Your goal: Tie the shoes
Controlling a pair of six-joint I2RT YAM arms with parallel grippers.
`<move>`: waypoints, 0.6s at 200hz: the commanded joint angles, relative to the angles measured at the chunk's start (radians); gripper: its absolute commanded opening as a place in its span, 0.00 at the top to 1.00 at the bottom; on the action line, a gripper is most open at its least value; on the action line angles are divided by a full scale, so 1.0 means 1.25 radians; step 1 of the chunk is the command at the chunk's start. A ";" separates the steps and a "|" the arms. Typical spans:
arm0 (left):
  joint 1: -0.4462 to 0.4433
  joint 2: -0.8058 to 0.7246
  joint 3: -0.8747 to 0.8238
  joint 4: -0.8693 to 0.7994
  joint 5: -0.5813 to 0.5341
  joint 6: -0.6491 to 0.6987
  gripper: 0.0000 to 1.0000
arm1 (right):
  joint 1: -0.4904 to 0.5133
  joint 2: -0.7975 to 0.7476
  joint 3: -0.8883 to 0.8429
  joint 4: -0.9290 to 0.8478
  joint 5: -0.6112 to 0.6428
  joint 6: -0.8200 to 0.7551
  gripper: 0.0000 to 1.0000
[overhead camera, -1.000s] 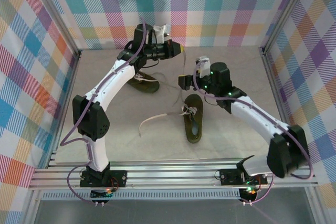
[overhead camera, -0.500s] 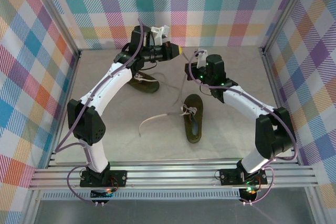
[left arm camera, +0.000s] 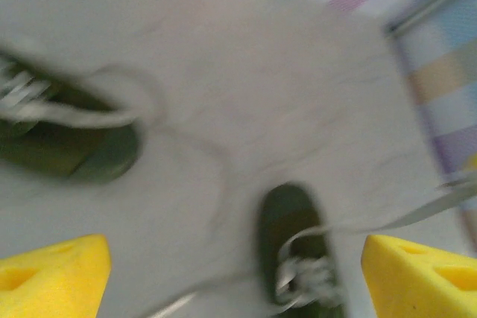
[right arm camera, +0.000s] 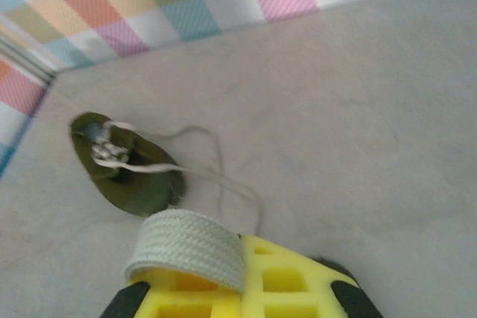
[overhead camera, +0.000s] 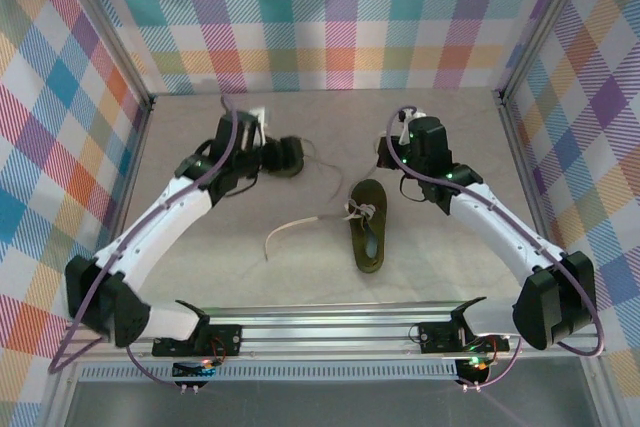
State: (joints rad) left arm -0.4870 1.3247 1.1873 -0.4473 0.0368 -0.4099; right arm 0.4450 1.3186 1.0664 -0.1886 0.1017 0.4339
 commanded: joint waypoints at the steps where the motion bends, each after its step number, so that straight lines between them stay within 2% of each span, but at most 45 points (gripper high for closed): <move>1: -0.033 -0.024 -0.139 -0.149 -0.156 -0.007 0.18 | -0.002 0.001 0.052 -0.213 0.045 0.053 1.00; 25: -0.070 -0.018 -0.221 -0.173 -0.171 -0.043 0.20 | -0.001 -0.013 0.041 -0.228 0.003 0.047 1.00; 61: -0.106 0.083 -0.223 -0.213 -0.197 -0.051 0.21 | -0.001 -0.023 0.030 -0.226 -0.007 0.025 1.00; 84: -0.106 0.140 -0.216 -0.208 -0.203 -0.046 0.29 | -0.001 -0.020 0.027 -0.229 -0.009 0.019 1.00; 120: -0.106 0.210 -0.209 -0.155 -0.151 -0.044 0.49 | -0.001 -0.023 0.023 -0.230 -0.004 0.010 1.00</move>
State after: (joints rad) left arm -0.6140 1.5448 0.8959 -0.6720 -0.1749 -0.4561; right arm 0.4442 1.3182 1.0996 -0.4580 0.1043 0.4637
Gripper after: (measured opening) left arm 0.567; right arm 0.045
